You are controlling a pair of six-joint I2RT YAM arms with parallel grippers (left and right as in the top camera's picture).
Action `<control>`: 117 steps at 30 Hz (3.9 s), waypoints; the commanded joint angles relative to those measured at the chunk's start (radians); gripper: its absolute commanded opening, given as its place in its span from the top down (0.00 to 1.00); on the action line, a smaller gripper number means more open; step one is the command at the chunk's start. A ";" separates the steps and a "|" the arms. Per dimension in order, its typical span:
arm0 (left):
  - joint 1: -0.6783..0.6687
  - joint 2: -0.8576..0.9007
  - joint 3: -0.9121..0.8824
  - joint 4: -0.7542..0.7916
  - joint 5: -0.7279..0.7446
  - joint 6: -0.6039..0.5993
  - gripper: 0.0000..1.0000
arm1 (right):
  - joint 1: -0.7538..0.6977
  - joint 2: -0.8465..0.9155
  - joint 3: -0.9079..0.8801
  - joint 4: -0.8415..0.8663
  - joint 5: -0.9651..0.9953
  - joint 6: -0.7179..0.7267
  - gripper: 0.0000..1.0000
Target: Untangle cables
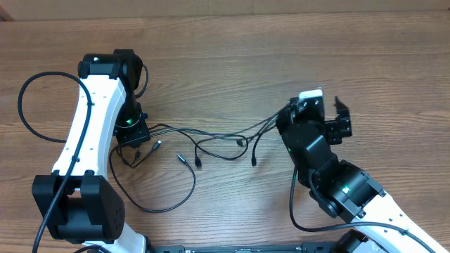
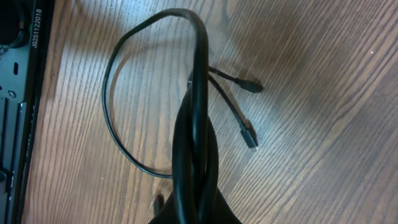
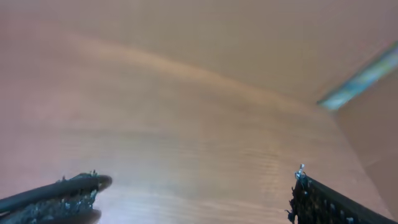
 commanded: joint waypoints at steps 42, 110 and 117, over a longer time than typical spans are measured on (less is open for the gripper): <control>0.006 -0.015 0.006 0.324 0.240 1.299 0.96 | -0.008 0.313 0.020 0.249 -1.078 -0.173 0.08; -0.265 -0.015 0.006 0.442 0.364 1.768 0.00 | -0.009 0.368 0.020 0.375 -1.008 -0.076 0.96; -0.225 -0.015 0.007 0.468 0.278 1.522 0.00 | -0.009 0.367 0.020 0.364 -0.920 -0.026 0.96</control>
